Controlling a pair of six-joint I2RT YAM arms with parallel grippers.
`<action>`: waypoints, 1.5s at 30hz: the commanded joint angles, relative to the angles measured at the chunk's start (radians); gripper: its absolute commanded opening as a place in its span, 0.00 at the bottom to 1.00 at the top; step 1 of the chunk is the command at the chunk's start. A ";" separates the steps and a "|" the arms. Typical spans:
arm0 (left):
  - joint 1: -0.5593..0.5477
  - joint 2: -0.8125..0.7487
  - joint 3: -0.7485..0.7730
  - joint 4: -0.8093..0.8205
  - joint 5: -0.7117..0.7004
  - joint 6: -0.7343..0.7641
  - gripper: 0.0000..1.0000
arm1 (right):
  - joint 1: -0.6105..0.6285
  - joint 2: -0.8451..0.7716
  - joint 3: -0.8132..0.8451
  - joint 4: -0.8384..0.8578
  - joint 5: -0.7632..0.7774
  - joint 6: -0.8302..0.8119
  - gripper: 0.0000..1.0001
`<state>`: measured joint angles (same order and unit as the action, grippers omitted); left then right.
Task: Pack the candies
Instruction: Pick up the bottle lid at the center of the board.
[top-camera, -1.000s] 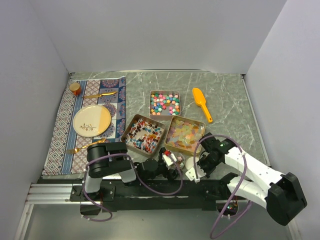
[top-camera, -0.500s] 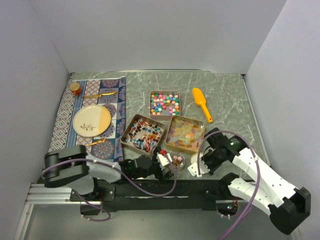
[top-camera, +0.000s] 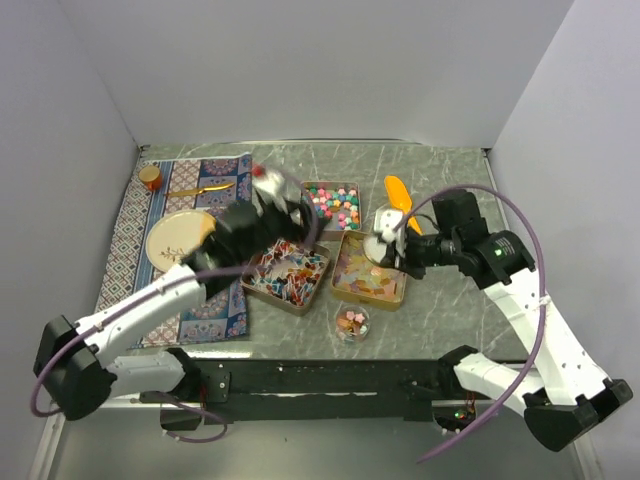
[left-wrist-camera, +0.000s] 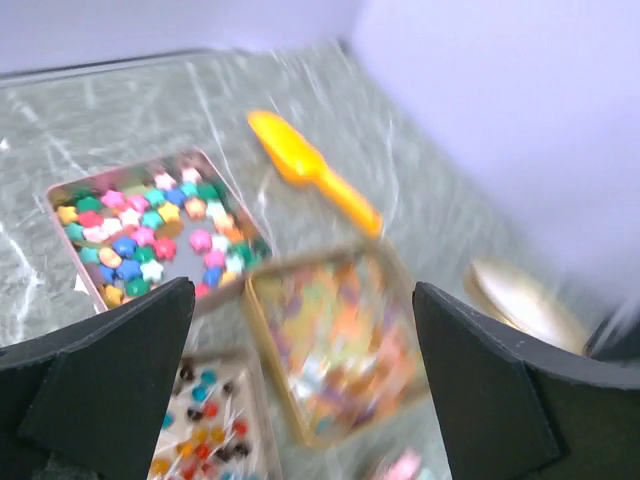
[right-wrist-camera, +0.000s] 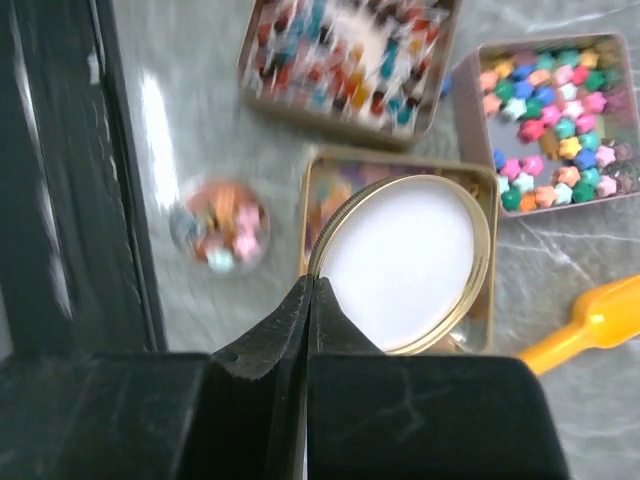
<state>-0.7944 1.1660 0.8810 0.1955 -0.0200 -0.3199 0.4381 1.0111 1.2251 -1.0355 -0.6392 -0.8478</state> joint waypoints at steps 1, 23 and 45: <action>0.214 0.101 0.177 -0.177 0.254 -0.399 0.97 | -0.025 -0.058 0.017 0.354 -0.067 0.540 0.00; 0.393 0.488 0.430 -0.163 0.853 -1.412 0.97 | -0.018 -0.108 -0.266 1.075 0.239 1.142 0.00; 0.343 0.501 0.595 -0.456 0.749 -1.647 0.98 | 0.033 0.172 -0.181 1.376 0.291 1.510 0.00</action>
<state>-0.4557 1.6543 1.4490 -0.2638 0.7097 -1.9255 0.4496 1.1767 0.9798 0.2592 -0.3668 0.6323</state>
